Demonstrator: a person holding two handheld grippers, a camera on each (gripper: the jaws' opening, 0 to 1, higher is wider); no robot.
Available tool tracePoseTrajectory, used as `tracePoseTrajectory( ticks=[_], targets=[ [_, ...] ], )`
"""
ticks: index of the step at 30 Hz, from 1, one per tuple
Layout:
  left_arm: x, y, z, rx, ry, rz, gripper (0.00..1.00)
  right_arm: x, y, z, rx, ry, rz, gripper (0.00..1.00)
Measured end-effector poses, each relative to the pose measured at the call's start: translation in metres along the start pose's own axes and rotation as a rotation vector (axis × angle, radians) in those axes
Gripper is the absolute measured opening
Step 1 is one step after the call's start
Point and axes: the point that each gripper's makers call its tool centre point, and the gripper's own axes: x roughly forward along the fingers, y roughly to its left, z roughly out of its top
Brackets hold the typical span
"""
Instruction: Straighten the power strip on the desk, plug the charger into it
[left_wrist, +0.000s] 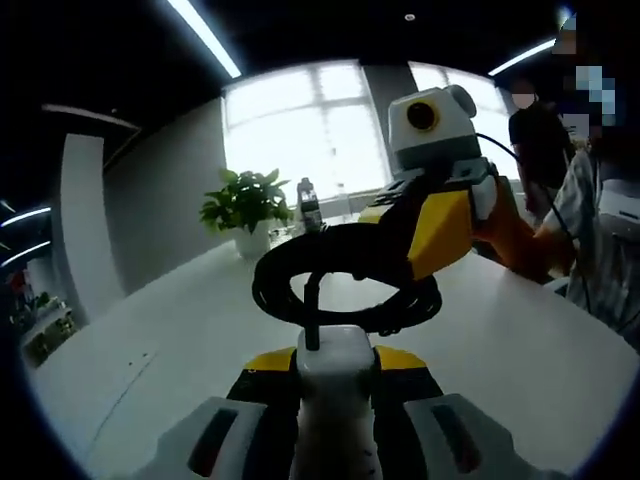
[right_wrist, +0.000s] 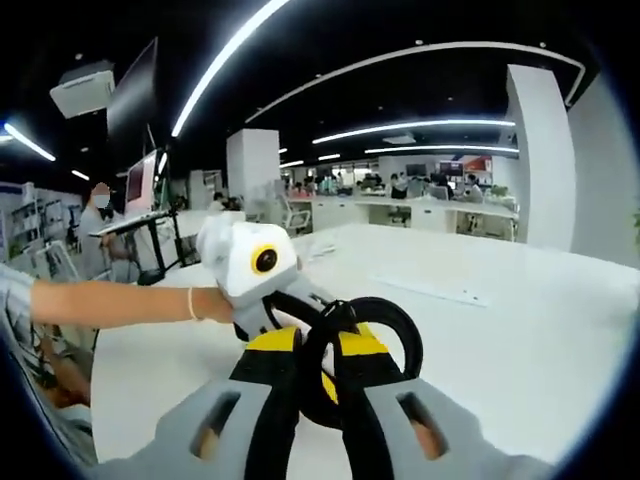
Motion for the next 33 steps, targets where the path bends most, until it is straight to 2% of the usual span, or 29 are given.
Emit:
tracePoseTrajectory(
  ticks=[2,5,9,12,13,16,21,28,30,33],
  targets=[
    [0.000,-0.002,-0.001,0.016,0.009,0.002,0.26,-0.001,0.000,-0.001,-0.034,0.015,-0.010,0.21],
    [0.000,-0.004,-0.001,0.021,0.012,0.009,0.26,-0.004,0.001,0.000,-0.055,0.016,-0.012,0.24],
    [0.000,-0.003,-0.001,-0.006,0.000,0.062,0.28,-0.006,-0.002,-0.002,-0.059,0.012,-0.019,0.25],
    [-0.002,0.000,0.000,-0.009,0.012,0.094,0.36,-0.007,-0.002,-0.002,-0.045,0.004,-0.011,0.26],
    [-0.003,0.001,0.000,-0.008,0.015,0.099,0.40,-0.007,-0.002,-0.002,-0.042,0.003,-0.008,0.30],
    [-0.004,0.002,0.002,-0.001,0.031,0.119,0.56,-0.005,-0.006,-0.011,-0.056,0.046,-0.041,0.53],
    [-0.008,0.004,0.004,0.021,0.036,0.154,0.66,-0.005,-0.004,-0.012,-0.059,0.033,-0.031,0.55],
    [-0.018,0.014,0.008,0.040,0.029,0.233,0.82,-0.008,-0.004,-0.009,-0.071,0.015,-0.032,0.69],
    [-0.021,0.015,0.008,0.045,0.032,0.245,0.85,-0.009,-0.002,-0.006,-0.106,-0.003,-0.020,0.74],
    [-0.029,0.014,0.006,0.035,0.027,0.296,0.91,-0.014,-0.009,0.005,-0.225,-0.059,-0.078,0.90]
  ],
)
